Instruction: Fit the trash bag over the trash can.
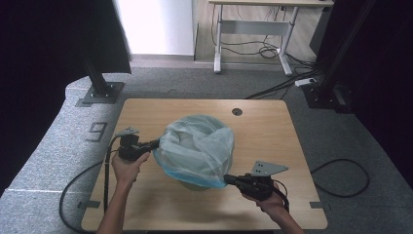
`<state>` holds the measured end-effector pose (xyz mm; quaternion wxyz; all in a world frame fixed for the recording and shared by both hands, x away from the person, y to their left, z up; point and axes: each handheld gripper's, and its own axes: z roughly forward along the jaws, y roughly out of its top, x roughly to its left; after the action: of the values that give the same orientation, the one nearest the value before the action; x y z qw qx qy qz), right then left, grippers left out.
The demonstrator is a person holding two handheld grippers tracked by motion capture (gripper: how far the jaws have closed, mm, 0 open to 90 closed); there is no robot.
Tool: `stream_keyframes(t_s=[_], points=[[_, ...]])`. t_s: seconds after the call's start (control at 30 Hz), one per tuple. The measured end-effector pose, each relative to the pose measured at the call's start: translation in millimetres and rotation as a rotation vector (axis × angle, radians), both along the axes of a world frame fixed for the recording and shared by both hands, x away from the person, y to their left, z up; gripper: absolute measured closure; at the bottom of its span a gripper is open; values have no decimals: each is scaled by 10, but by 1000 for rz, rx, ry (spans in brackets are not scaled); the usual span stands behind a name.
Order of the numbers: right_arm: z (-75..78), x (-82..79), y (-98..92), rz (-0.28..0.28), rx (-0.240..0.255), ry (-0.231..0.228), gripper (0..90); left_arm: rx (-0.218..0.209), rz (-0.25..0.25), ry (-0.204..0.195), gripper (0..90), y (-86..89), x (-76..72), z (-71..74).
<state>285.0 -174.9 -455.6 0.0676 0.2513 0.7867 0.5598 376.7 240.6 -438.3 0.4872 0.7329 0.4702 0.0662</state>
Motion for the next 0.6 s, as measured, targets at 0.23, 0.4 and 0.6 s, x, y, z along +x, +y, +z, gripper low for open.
stream_keyframes(t_s=[0.23, 0.4, 0.6], points=[[-324, 157, 2, -4, -36, 77, 890, 11, -2, 29, 899, -33, 44, -110], [-569, 283, -118, -63, -30, 116, 889, 19, -1, 44, 899, -63, 65, -177], [-658, 333, -180, -101, -14, 124, 889, 30, 0, 64, 898, -112, 108, -265]])
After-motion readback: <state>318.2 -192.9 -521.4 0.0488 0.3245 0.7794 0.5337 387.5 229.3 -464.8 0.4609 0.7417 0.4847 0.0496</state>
